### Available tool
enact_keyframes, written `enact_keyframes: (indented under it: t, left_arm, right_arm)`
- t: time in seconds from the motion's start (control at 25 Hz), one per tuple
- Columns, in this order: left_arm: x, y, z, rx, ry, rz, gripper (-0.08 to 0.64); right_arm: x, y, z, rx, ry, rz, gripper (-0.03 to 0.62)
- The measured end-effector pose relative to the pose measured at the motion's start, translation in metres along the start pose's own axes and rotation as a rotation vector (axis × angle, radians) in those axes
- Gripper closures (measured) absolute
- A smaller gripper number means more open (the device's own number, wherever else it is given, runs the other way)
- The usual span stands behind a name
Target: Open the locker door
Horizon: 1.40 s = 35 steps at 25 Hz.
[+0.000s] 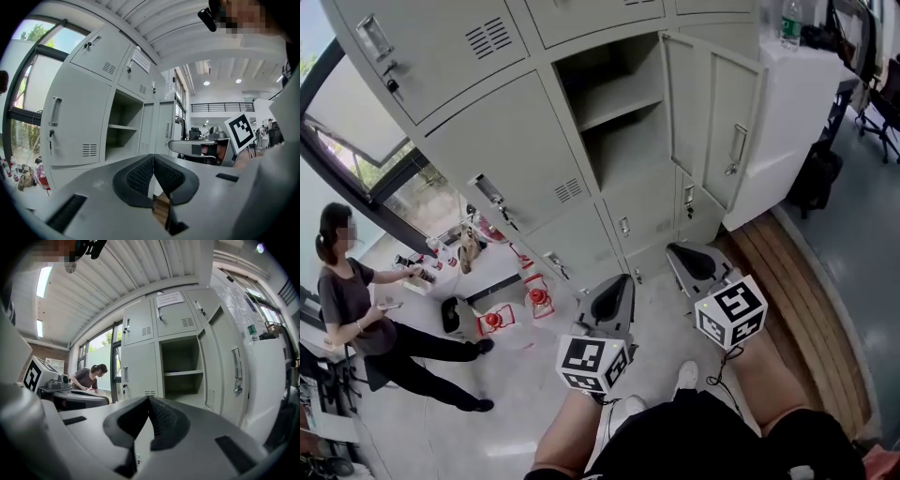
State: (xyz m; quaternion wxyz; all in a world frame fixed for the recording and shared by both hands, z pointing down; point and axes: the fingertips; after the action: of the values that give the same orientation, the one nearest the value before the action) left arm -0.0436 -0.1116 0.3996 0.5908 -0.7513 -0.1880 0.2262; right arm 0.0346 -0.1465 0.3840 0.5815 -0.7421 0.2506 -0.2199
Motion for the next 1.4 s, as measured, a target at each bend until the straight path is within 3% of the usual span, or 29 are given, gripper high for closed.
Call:
enact_keyframes:
  t: [0.76, 1.4]
  left_arm:
    - [-0.01, -0.022, 0.072, -0.007, -0.16, -0.017, 0.543]
    - [-0.001, -0.025, 0.1, 0.006, -0.185, -0.033, 0.543]
  right_arm:
    - [-0.085, -0.027, 0.027, -0.033, -0.138, -0.057, 0.538]
    - [-0.112, -0.034, 0.047, -0.03, -0.163, -0.057, 0.538]
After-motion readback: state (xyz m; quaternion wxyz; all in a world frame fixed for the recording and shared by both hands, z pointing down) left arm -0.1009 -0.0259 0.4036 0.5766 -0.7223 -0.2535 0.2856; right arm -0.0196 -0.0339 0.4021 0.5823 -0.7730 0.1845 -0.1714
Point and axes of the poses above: the fingertips, and each gripper's own axes: z backward along the fingers, x to its right, y out of its top, and after that the axes turned 6 degrees about -x, right-handed
